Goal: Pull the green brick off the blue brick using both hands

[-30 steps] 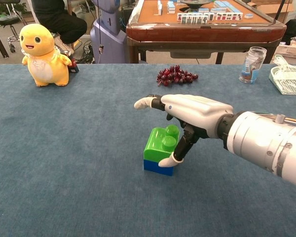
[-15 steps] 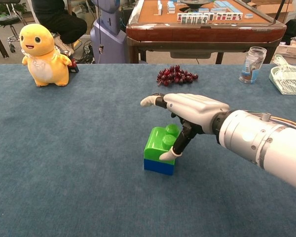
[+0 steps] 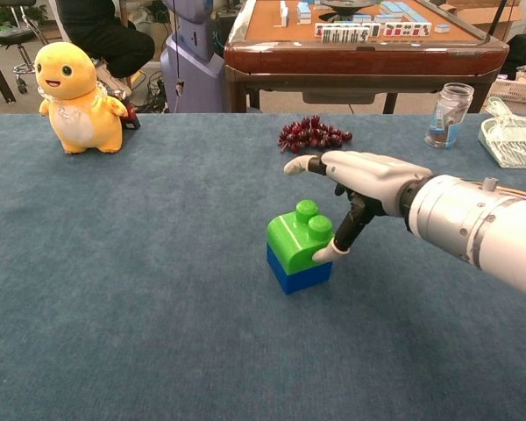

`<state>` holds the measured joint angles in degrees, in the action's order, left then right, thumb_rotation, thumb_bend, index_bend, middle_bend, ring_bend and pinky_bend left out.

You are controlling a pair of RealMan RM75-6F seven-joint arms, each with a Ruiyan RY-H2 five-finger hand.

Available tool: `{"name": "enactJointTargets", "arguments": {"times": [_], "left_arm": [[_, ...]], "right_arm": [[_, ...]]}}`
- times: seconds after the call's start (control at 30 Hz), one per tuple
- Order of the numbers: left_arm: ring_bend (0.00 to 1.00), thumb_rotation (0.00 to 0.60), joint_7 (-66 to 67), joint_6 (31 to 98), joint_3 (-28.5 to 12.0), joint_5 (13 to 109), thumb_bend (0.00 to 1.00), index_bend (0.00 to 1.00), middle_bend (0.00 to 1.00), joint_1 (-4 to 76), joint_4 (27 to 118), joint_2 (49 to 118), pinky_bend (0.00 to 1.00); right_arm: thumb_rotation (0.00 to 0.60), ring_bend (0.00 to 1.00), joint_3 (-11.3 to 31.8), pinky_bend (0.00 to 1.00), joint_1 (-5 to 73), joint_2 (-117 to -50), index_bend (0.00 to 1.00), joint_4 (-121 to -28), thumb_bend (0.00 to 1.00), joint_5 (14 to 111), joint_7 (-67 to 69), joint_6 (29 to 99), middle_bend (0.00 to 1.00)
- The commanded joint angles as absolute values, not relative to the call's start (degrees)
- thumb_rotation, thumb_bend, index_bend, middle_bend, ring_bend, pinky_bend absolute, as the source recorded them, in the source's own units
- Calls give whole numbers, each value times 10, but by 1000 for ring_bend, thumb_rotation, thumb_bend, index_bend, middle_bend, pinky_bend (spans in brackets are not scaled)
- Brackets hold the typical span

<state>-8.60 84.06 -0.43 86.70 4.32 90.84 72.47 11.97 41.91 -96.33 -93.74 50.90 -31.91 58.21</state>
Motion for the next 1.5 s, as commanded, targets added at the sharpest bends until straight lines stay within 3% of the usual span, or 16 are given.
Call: {"name": "enactJointTargets", "arguments": {"times": [0.03,0.17,1.07,1.5], "left_arm": [[625,600,-86,840,-4,867,206,346,610,43,909,724,760],[625,600,-85,838,-3,867,206,347,610,44,911,725,760],[625,600,-85,837,-2,867,206,348,610,43,910,723,760],[625,600,-86,833,-4,866,206,350,611,46,915,722,760]], "right_arm": [[600,1,127,188,423,-951,124,-946,0,491,-315,578,34],[600,0,129,188,431,-935,201,-960,0,469,-321,568,40],[600,0,115,188,503,-922,343,-978,0,355,-365,560,61],[600,0,108,188,510,-917,570,-983,0,351,-344,567,127]]}}
